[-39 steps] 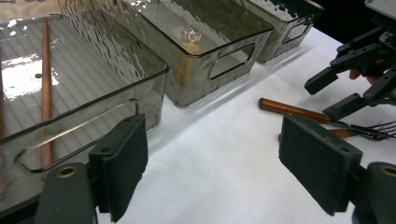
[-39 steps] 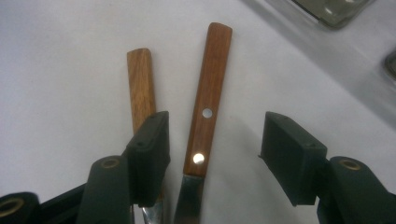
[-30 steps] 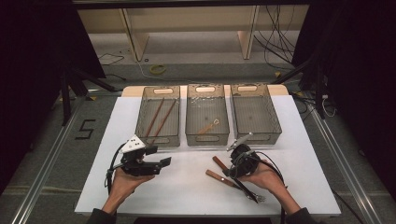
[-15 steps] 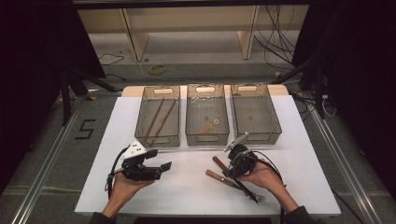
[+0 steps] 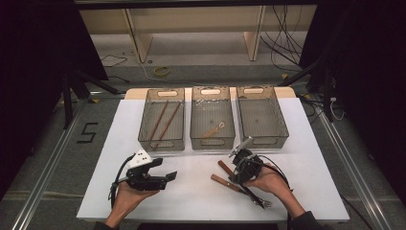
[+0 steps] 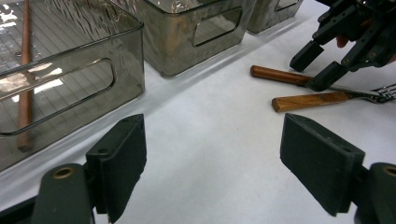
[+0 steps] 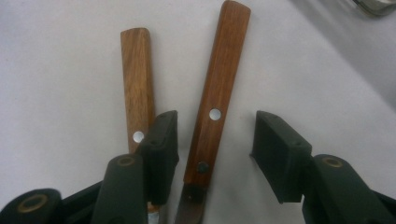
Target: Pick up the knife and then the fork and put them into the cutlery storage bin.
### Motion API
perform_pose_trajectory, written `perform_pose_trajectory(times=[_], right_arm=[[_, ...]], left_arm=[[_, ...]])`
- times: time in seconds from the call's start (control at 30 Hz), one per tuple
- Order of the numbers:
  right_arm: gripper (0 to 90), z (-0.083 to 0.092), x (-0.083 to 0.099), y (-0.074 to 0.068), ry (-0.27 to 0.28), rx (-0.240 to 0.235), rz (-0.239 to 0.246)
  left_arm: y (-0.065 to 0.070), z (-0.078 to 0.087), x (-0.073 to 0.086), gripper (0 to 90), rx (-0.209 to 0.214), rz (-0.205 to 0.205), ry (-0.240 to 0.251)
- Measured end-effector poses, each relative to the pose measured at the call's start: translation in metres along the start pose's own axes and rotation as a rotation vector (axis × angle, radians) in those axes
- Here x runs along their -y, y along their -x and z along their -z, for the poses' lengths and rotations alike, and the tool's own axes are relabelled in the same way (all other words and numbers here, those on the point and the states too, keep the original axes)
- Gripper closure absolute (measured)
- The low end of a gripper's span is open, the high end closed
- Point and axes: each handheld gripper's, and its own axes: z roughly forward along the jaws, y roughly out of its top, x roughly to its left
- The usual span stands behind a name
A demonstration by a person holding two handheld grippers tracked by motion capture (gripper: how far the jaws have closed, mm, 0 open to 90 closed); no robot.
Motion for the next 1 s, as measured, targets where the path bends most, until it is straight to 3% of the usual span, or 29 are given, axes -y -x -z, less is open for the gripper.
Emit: perform_pose_trajectory(times=[0.7,1.0], right_arm=[[59.3,-0.0015,-0.0067,-0.0048,-0.06,0.05,0.057],[71.9,-0.0009,-0.0102,-0.0003,-0.088,0.045,0.062]], left_arm=[[0.0006,-0.0004,0.0029,22.7,0.007,-0.002,-0.007],[0.0015,-0.0009,0.0032,23.3,0.011,-0.003,-0.008]])
